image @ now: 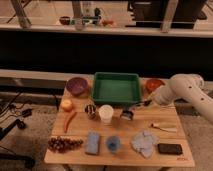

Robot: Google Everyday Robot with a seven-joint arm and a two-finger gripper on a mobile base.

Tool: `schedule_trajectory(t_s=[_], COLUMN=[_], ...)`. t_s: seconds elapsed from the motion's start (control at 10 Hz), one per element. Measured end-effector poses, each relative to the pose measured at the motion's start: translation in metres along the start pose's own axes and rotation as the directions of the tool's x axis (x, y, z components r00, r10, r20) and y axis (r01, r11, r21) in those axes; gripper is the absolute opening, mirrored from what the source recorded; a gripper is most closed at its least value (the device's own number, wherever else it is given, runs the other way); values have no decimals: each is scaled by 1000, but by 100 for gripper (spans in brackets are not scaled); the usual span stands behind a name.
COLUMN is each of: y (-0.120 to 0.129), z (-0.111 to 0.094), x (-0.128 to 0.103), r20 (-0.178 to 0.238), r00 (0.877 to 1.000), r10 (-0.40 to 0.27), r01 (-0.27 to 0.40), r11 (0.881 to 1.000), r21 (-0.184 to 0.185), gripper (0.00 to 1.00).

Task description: Wipe tray with brush

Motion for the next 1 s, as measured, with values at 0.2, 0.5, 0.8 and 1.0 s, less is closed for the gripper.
schedule_trajectory(t_s=[0.2,0.5,0.8,1.0], y=[-5,-5,-26,-51], z=[-25,-35,-14,-11], x=[-10,-24,-44,-48], r20=[15,11,-2,-22], r00=[1000,999,996,994], r10=[-15,-49,-89,-109], r01=[15,48,89,109], r11=[999,998,996,994], r21=[30,34,6,5], gripper=[9,9,9,9])
